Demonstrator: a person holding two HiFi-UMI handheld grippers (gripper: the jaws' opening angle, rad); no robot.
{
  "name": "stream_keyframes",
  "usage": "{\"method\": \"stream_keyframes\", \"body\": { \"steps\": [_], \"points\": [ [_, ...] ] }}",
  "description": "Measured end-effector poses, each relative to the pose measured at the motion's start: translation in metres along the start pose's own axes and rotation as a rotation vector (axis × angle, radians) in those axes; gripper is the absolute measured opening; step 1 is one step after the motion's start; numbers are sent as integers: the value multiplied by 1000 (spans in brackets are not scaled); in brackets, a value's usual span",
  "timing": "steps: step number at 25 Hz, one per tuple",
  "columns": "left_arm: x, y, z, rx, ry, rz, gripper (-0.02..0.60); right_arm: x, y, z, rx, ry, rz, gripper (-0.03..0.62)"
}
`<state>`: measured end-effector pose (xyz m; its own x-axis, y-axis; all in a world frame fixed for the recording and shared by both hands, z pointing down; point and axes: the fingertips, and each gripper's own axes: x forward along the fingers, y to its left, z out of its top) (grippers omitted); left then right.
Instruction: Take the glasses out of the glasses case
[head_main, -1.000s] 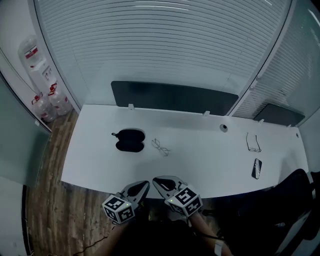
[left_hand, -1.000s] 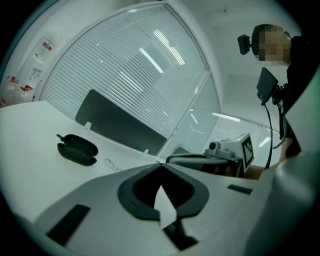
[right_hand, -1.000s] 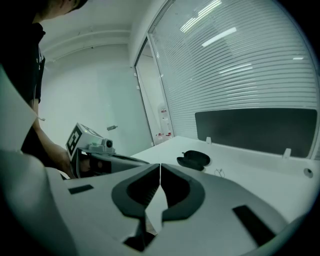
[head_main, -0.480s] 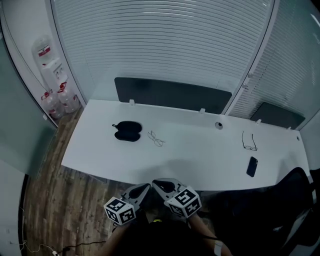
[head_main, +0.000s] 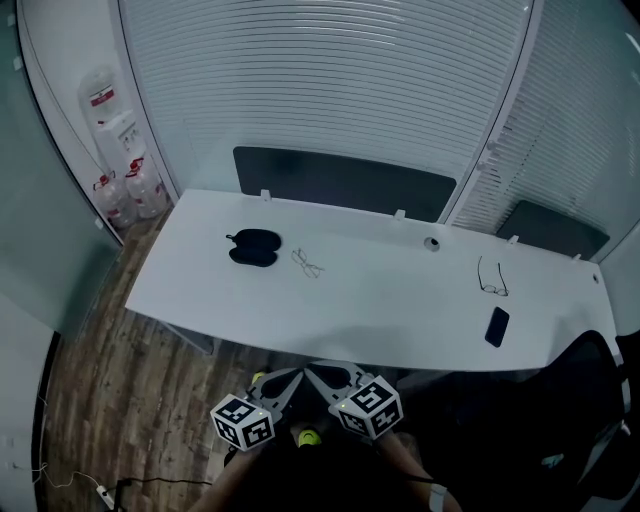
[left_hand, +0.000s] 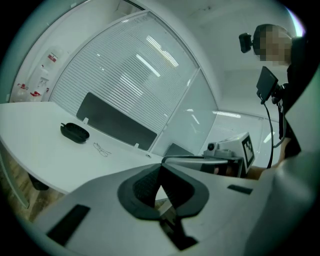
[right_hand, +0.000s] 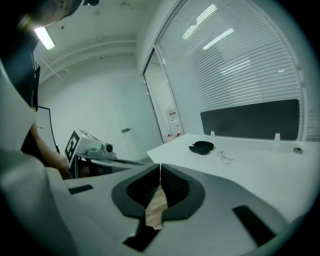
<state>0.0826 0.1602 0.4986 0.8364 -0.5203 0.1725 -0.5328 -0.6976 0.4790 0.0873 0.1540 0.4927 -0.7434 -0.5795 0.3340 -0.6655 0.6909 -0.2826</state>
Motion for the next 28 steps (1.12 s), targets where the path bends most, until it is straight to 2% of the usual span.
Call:
{"method": "stream_keyframes", "body": {
  "steps": [6, 11, 15, 20, 28],
  "points": [
    [-14, -9, -13, 7, 13, 36, 3, -7, 16, -12, 20, -6, 24, 17],
    [-15, -11, -18, 9, 26, 25, 3, -11, 20, -17, 48, -15, 29, 17],
    [-10, -10, -14, 23, 26, 8, 3, -11, 15, -14, 18, -16, 16, 17],
    [-14, -11, -6, 24, 0, 19, 3, -11, 19, -5, 7, -34, 14, 17],
    [-21, -7, -15, 1, 17, 28, 3, -6, 26, -16, 37, -16, 26, 17]
  ]
}}
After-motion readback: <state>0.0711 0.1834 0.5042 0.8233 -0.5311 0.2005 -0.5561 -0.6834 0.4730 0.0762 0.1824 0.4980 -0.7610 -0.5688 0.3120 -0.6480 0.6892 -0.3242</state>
